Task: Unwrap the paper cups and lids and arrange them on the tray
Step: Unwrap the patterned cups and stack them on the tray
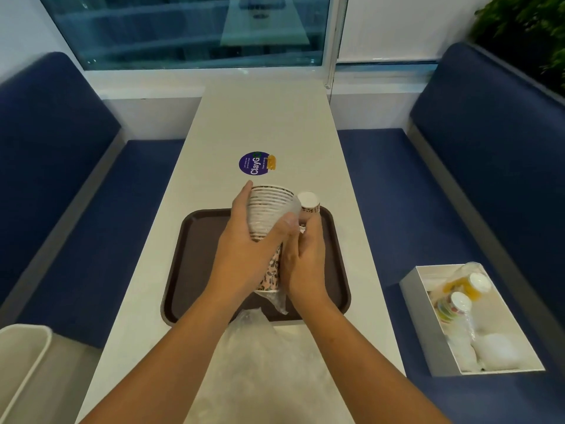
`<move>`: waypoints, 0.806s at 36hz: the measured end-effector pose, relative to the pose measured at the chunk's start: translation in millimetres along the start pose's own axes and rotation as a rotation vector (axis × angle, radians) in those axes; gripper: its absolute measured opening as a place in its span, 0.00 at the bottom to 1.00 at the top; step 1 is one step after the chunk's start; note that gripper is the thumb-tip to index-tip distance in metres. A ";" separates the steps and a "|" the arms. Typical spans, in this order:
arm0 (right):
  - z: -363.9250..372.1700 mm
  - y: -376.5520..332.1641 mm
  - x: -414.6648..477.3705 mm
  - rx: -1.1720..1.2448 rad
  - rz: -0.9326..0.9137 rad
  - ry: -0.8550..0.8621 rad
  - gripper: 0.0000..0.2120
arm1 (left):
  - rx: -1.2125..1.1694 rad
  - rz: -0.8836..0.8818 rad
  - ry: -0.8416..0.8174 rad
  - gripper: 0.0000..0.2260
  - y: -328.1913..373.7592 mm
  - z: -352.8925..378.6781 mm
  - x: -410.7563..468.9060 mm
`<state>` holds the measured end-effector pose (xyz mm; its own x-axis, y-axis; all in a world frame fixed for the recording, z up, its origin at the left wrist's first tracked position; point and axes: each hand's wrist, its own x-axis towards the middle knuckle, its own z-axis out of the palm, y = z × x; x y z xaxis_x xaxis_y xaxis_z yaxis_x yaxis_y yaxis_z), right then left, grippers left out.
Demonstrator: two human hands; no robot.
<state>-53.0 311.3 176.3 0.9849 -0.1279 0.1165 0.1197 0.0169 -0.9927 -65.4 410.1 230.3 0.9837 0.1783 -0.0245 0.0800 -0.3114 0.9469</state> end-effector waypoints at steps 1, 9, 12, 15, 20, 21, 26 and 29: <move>0.2 -0.6 -0.8 -0.038 -0.035 0.033 0.03 | 0.010 0.003 0.002 0.41 -2.4 0.2 -0.7; 5.4 -11.5 -6.7 -0.055 -0.128 0.069 0.18 | -0.051 -0.016 0.040 0.39 -15.2 -4.1 -2.5; 6.2 -8.9 -10.5 -0.089 -0.176 0.156 0.09 | -0.076 -0.020 0.077 0.36 -13.1 -4.2 -4.8; 7.3 -8.2 -14.9 -0.085 -0.188 0.175 0.07 | -0.108 -0.012 0.102 0.32 -12.7 -4.5 -9.1; 8.2 -6.8 -23.9 -0.091 -0.267 0.189 0.04 | -0.149 -0.012 0.065 0.35 -14.1 -5.9 -14.2; 9.1 -5.6 -26.2 -0.087 -0.268 0.178 0.01 | -0.133 -0.015 0.048 0.38 -13.8 -7.3 -14.4; 5.5 -1.8 -28.3 -0.093 -0.290 0.145 0.03 | -0.055 -0.046 0.005 0.36 -16.9 -19.1 -13.5; -5.8 -3.1 -21.0 -0.010 -0.274 0.085 0.08 | -0.028 -0.048 -0.010 0.34 -19.4 -30.9 -11.5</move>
<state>-74.8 308.2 176.8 0.9021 -0.2088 0.3775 0.3779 -0.0397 -0.9250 -83.3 442.9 222.1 0.9803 0.1835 -0.0731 0.1227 -0.2762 0.9532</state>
